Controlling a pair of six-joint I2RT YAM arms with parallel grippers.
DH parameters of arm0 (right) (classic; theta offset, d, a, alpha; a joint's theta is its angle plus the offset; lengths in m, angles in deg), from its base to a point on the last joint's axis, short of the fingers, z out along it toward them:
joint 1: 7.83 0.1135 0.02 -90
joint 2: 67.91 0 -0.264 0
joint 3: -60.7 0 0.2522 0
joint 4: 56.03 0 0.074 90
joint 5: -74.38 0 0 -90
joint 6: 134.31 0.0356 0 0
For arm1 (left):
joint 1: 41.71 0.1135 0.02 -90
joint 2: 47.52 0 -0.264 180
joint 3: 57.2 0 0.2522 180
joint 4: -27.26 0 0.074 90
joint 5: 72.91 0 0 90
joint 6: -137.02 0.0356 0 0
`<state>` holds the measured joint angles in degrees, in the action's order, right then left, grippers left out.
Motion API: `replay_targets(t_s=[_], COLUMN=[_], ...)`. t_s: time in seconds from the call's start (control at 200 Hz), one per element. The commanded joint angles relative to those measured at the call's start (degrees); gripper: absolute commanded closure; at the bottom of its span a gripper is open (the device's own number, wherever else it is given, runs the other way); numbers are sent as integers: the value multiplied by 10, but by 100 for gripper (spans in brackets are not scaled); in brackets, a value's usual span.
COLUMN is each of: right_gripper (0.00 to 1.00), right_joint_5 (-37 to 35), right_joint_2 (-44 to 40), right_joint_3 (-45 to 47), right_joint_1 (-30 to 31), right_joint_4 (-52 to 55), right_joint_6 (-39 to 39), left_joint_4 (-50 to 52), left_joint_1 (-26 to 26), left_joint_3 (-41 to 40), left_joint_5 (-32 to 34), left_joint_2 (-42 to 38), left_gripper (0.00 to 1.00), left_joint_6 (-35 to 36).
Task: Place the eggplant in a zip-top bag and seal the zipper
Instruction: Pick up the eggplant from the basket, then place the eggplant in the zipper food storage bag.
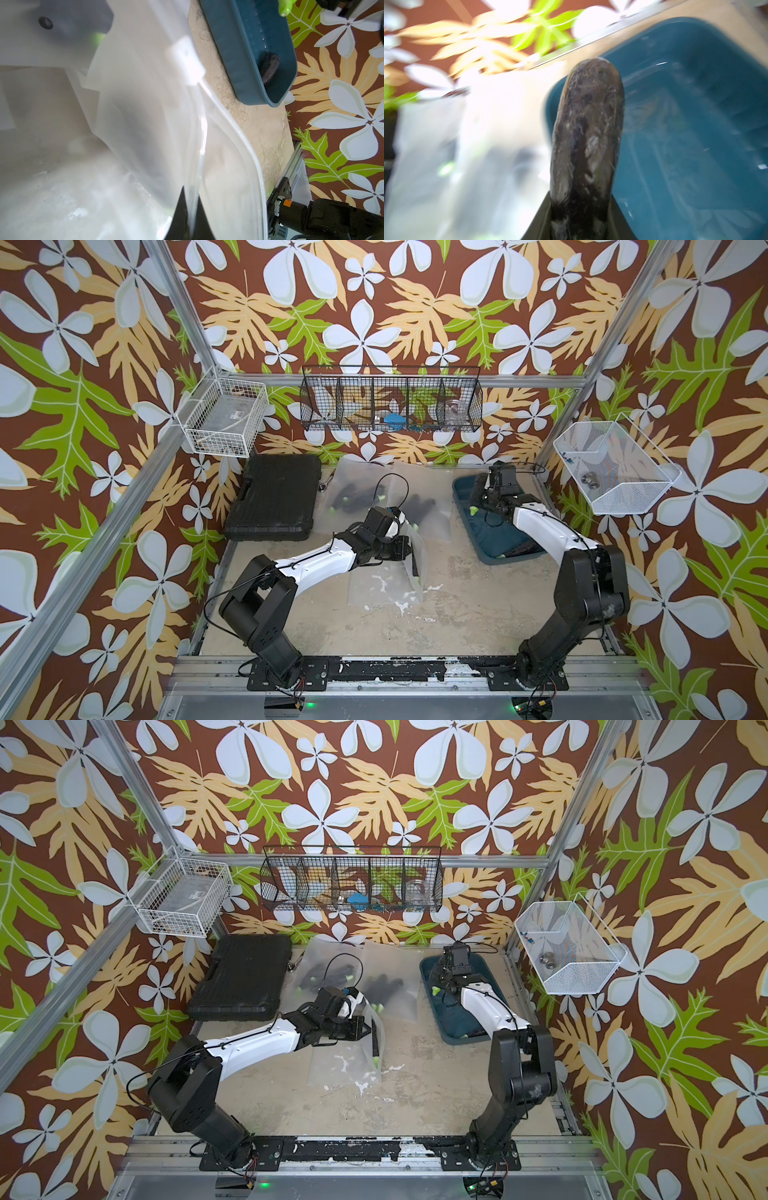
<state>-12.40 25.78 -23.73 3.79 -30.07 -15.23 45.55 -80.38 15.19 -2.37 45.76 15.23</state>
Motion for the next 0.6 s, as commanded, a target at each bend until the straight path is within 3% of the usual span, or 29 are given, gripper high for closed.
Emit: replay_targets(t_s=[0.0, 0.165, 0.42, 0.596], right_gripper=[73, 79, 79, 76], right_joint_5=[80, 166, 330, 367], right_joint_2=[-60, -142, -224, -224], right_joint_3=[41, 93, 173, 194], right_joint_1=[54, 120, 146, 165], right_joint_4=[3, 19, 44, 79], right_joint_6=[-13, -17, -28, -33], left_joint_4=[-12, -15, -13, -13], left_joint_1=[1, 1, 1, 2], left_joint_3=[4, 5, 11, 17], left_joint_5=[8, 14, 21, 19], left_joint_2=[1, 2, 7, 9], left_gripper=[100, 100, 100, 100], left_joint_6=[3, 2, 8, 5])
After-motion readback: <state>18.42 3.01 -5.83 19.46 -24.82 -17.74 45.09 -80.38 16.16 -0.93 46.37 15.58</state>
